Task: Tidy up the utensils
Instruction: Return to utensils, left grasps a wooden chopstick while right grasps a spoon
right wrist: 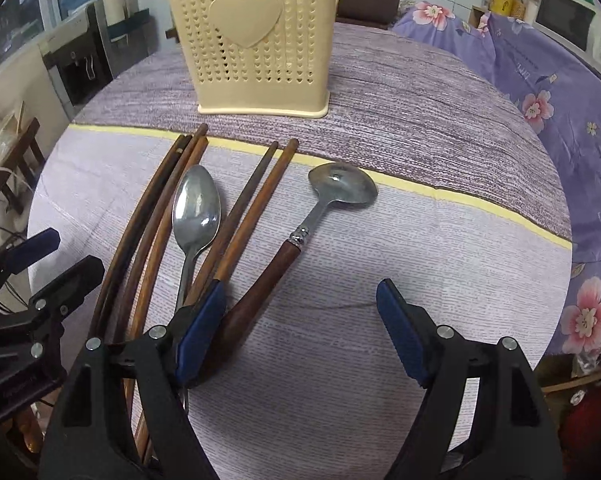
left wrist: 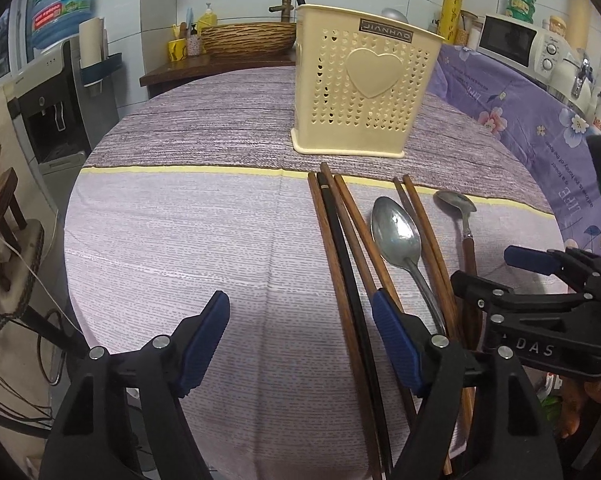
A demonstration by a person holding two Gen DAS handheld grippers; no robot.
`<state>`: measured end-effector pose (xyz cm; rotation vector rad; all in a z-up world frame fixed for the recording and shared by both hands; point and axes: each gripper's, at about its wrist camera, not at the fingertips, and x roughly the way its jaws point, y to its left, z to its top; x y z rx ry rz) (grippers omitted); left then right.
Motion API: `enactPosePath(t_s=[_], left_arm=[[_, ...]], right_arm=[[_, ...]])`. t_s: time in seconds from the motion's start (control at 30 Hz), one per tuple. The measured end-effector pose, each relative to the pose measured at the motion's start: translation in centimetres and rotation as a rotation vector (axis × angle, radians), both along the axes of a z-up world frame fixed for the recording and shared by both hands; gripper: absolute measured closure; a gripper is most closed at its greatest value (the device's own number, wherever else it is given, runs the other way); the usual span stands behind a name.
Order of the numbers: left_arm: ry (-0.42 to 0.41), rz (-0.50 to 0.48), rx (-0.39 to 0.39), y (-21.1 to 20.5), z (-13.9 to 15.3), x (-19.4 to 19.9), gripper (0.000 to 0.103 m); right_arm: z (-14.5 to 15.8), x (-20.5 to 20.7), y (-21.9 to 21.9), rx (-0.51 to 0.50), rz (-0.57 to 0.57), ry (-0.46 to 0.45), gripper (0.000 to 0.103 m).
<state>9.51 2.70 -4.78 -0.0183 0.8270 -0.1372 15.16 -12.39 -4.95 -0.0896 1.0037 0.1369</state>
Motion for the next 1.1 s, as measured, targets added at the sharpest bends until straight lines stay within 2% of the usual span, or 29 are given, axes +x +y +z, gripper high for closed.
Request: enactPosePath(t_s=[0.23,0.3,0.43,0.6,0.8,0.87,0.93,1.1], left_arm=[[0.016,0.0,0.0,0.2,-0.1,-0.3,0.033],[0.022,-0.008,0.009,0.1,-0.2,-0.3,0.039],[0.038,-0.025,0.028,-0.5,-0.5,-0.4,0.046],[0.049,-0.02,0.034,-0.6,-0.7,-0.4,0.053],[0.06,-0.033,0.046,-0.9,-0.8,-0.3,0.054],[0.058,-0.033,0.076,-1.3,-0.9,0.0,0.054],[0.057,-0.04,0.1,-1.5,-1.0,0.7,0.054],[0.067,-0.026,0.089,-0.3,-0.8,3.6,0.055]], right_arm=[[0.5,-0.6,-1.4,-0.096,0.03,0.027,0.026],[0.5,-0.7,-1.7,-0.117,0.015,0.016,0.026],[0.3,-0.9,-2.5,-0.047,0.007,0.014,0.026],[0.1,-1.0,-2.7,-0.021,-0.003,0.003,0.026],[0.1,-0.9,-2.8,-0.011,-0.013,-0.006,0.023],[0.1,-0.9,-2.9,0.001,-0.019,-0.008,0.023],[0.1,-0.9,-3.2,0.025,-0.03,-0.013,0.023],[0.5,0.4,-5.3,0.142,-0.096,-0.014,0.023]])
